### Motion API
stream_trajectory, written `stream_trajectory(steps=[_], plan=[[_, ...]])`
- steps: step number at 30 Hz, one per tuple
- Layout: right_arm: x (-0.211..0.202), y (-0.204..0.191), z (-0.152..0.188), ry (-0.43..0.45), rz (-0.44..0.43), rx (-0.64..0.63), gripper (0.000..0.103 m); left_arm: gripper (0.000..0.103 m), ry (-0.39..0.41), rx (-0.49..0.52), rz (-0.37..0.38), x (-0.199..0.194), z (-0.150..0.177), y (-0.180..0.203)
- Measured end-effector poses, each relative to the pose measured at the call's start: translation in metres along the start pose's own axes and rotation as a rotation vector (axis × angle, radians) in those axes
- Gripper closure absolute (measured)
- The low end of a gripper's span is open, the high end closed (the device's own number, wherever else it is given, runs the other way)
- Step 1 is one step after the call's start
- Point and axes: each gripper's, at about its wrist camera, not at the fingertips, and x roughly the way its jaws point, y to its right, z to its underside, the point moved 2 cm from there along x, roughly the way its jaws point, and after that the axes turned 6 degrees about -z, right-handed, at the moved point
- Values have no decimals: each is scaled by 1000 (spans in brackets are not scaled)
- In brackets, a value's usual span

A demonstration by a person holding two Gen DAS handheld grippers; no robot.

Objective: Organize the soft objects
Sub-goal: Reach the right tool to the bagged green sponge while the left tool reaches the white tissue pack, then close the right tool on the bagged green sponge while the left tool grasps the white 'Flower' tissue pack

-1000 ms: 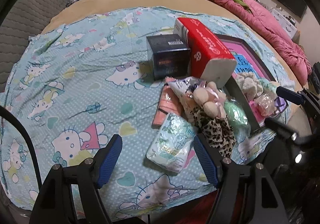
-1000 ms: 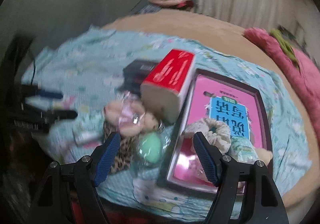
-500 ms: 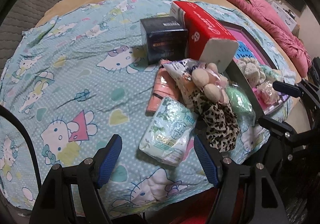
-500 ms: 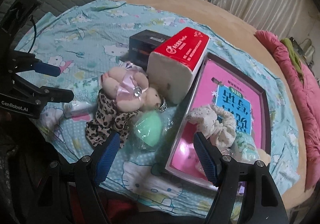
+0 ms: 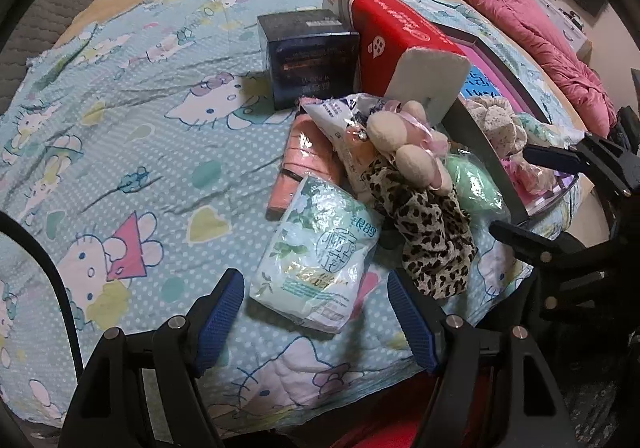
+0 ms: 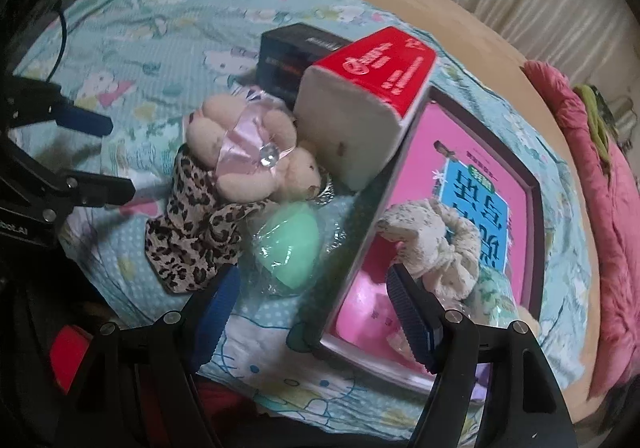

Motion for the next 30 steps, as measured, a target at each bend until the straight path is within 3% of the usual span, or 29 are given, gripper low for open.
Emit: stream_trajectory(steps=[8, 10, 15, 19, 25, 27, 30], plan=[[19, -5, -9, -26, 49, -86, 26, 29, -23, -6, 15, 14, 0, -3], [24, -7, -10, -31, 63, -106, 33, 29, -16, -10, 19, 15, -1, -4], [30, -7, -12, -23, 92, -124, 37, 29, 6, -20, 15, 15, -3, -5], [28, 0, -14, 12, 108, -98, 53, 29, 12, -19, 9, 15, -4, -5], [19, 18, -12, 86, 48, 11, 65, 30, -4, -9, -8, 22, -2, 0], [13, 22, -12, 122, 1, 43, 76, 31, -5, -17, -4, 23, -2, -1], [14, 24, -11, 120, -25, 59, 77, 34, -5, -37, 14, 23, -3, -4]])
